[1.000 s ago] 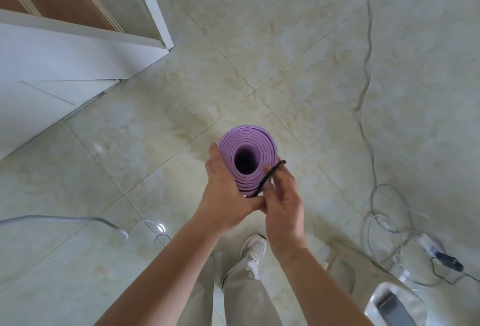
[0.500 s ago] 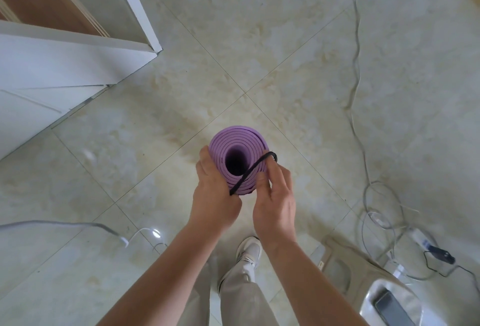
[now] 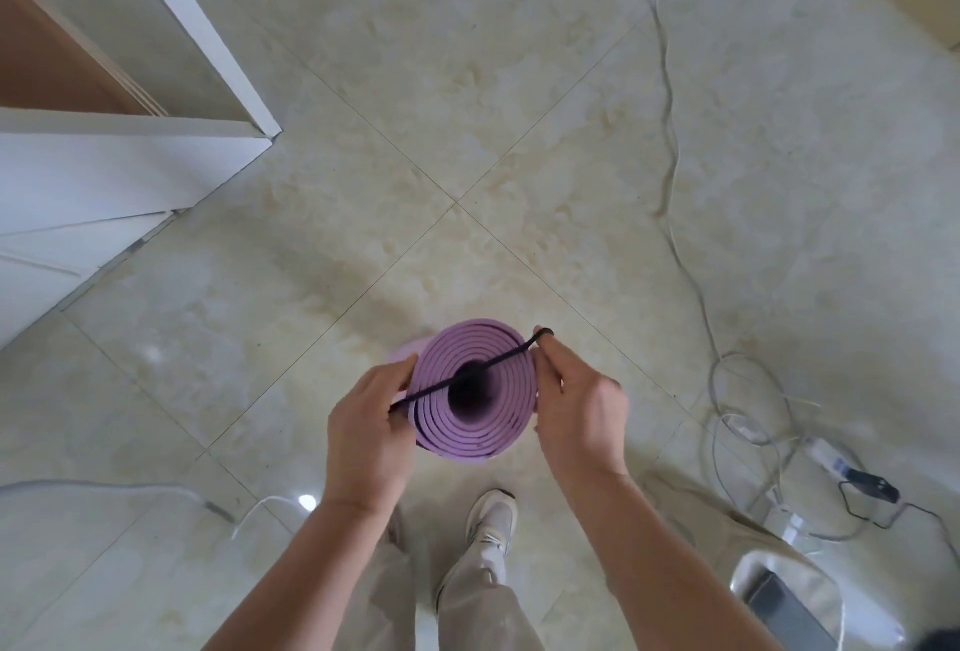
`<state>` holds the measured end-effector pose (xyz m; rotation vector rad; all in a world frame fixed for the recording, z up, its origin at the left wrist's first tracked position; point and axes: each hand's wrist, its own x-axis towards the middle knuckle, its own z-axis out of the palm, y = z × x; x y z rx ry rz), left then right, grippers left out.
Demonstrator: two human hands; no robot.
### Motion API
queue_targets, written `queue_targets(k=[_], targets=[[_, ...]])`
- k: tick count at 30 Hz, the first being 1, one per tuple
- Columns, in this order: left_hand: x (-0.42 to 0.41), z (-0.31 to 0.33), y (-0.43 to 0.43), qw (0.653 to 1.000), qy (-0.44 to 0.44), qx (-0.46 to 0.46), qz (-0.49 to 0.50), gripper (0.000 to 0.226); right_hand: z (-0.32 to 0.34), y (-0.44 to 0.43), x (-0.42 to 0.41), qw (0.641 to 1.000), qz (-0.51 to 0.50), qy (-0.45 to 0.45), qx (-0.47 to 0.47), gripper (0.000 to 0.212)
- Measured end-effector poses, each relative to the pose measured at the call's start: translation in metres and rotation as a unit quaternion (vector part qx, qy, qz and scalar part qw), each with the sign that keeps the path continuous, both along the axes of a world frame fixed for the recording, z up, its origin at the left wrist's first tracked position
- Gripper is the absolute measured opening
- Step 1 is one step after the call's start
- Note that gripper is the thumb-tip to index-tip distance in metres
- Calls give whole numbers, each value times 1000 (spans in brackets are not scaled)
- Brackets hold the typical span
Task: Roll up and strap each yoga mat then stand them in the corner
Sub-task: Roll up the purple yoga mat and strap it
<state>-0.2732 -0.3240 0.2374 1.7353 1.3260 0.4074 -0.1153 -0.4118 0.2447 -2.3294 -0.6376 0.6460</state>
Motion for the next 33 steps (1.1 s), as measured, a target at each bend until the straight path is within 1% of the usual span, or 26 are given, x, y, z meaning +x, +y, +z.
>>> queue_targets(k=[2,4,5,7,9,11,13,15,17,19,21,22,23,25,27,28,31,33], targets=[[5,2,5,996,-42,-67,52,58,0,6,7,999,22,-15,-30,18],[10,6,15,978,-61,-171,106,66,3,12,15,998,35,-7,-49,24],[11,5,21,967,-62,-213,126,64,4,15,19,997,40,2,-60,25],[13,5,33,954,-47,-259,142,51,8,21,24,996,59,26,-68,23],[15,2,43,957,-3,-261,127,41,11,28,28,993,73,60,-64,21],[16,3,48,964,52,-240,100,32,12,34,32,990,94,77,-74,22],[20,5,51,965,75,-237,82,25,10,39,33,987,97,92,-91,24],[25,10,53,963,84,-241,82,19,7,45,34,984,87,80,-132,28],[30,13,57,958,81,-255,100,13,2,50,35,977,93,44,-188,44],[32,10,59,944,65,-297,128,15,-6,52,36,963,102,41,-245,55],[33,3,60,925,51,-346,148,20,-17,49,34,943,126,64,-301,54],[32,-1,60,916,46,-365,159,20,-21,44,31,938,129,85,-310,51],[32,-5,62,908,39,-380,172,20,-23,40,30,940,124,109,-298,50],[32,-15,71,896,23,-397,197,18,-19,31,31,958,72,180,-213,46],[36,-29,81,897,19,-397,193,19,-8,25,33,962,12,246,-119,37],[40,-35,84,903,28,-391,179,19,-4,23,33,962,-3,255,-101,33],[56,-58,87,918,52,-374,124,14,-1,22,35,964,-48,234,-116,38],[67,-70,93,926,45,-366,81,16,3,24,38,953,-87,262,-127,34]])
